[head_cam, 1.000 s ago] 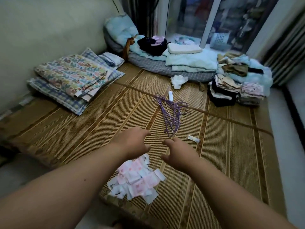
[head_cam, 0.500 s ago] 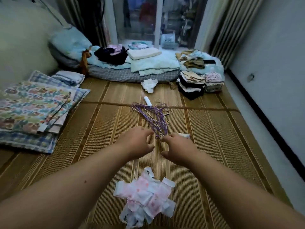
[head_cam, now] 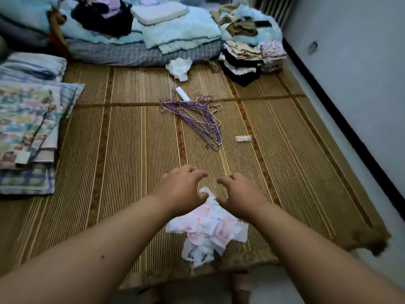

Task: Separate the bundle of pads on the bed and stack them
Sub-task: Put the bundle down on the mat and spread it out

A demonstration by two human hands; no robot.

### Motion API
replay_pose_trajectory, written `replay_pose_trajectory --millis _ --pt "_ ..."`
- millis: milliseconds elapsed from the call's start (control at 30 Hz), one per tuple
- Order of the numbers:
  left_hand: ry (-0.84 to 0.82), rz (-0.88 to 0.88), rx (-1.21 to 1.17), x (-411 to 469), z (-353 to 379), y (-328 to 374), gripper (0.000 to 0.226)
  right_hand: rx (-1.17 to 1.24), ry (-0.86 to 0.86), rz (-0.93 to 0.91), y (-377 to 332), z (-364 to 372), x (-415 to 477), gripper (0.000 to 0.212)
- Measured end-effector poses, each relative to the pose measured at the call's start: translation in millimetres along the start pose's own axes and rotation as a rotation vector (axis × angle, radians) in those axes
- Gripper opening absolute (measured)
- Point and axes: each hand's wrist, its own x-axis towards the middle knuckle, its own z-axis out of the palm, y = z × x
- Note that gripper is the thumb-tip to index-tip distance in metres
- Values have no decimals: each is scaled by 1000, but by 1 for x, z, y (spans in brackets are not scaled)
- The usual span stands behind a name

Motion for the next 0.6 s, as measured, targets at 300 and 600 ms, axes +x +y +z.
replay_pose_trajectory --millis 300,600 --pt "21 -105 -23 52 166 -35 64 -30 75 -90 61 135 64 59" --pt "167 -163 -2 86 293 -75 63 -40 234 -146 106 239 114 61"
